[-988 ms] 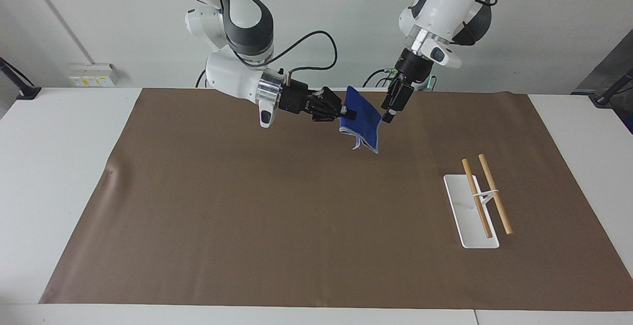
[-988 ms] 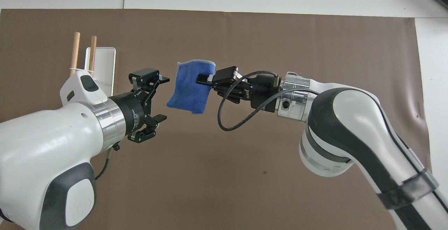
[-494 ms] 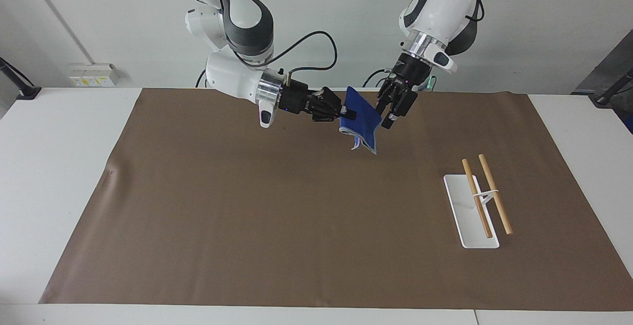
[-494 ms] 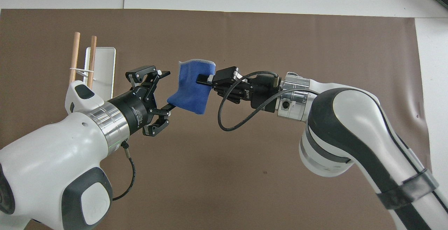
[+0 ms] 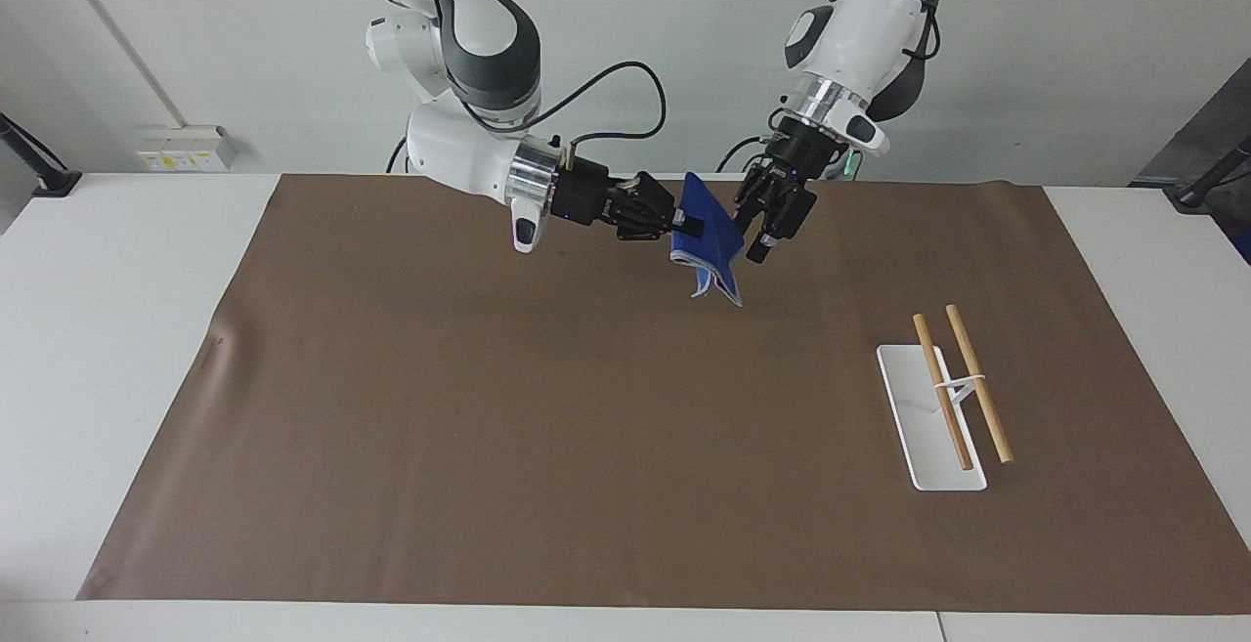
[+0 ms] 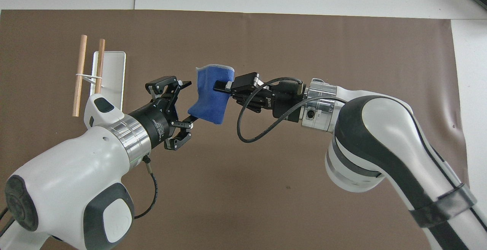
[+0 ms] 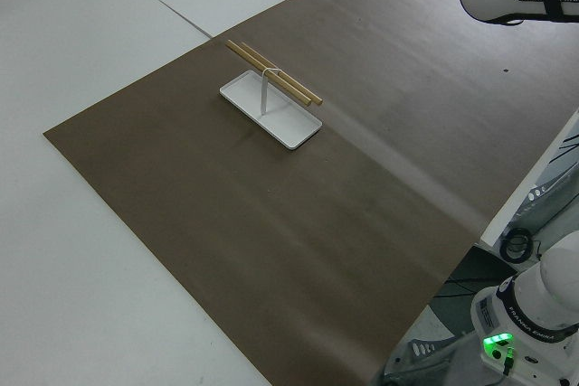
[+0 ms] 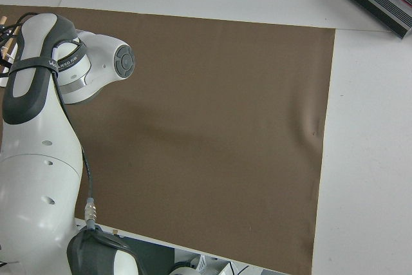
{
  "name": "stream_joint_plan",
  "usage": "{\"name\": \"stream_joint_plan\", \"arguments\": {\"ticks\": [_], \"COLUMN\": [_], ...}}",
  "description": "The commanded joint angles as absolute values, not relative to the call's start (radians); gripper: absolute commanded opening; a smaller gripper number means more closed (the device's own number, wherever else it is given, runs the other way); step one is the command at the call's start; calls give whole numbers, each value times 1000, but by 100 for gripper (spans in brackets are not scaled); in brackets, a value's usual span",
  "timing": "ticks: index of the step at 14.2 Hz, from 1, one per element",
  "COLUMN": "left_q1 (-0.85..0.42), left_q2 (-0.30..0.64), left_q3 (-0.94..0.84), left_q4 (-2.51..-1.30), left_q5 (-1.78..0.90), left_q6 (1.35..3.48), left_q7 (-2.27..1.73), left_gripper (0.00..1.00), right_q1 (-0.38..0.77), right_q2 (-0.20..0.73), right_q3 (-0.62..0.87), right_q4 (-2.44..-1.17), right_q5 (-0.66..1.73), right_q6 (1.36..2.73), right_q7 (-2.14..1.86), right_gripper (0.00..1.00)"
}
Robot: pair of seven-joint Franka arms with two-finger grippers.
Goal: Right arm passes towel to left arm to hang
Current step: 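Close the left gripper on the towel held by the right gripper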
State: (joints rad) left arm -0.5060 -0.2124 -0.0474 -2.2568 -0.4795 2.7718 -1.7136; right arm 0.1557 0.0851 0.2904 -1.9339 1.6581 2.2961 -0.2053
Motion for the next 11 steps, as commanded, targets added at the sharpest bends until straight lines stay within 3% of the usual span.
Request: {"name": "stream_joint_plan", "arguments": {"ticks": [1, 3, 5, 7, 8, 11], "left_q1": [-532, -535, -543, -549, -548, -539], "left_q2": [-219, -225, -222, -219, -219, -213], "left_q3": [-34, -34, -34, -34, -32, -32], "left_q4": [-2275, -2286, -2283, -2278, -2276, -2269], "left_q5": [-502, -502, -502, -500, -500, -499], "left_q6": [2781, 2772, 2776, 2783, 2784, 2784], "left_q7": [-1721, -1721, -1709, -1703, -1701, -1655], "left_gripper": [83, 83, 69, 16, 0, 0], "right_q1": [150, 150, 150, 150, 150, 150], "right_q2": [60, 60, 61, 61, 60, 60], "right_q3": [291, 293, 293, 293, 293, 293], "right_q4": [-1959, -1959, -1956, -1953, -1953, -1953], "right_q5": [1683, 1683, 1695, 1753, 1776, 1779], "right_q6": [2296, 2299, 2290, 2290, 2290, 2289], "right_q7": [-241, -241, -238, -229, -229, -227], "right_gripper": [0, 0, 0, 0, 0, 0]}}
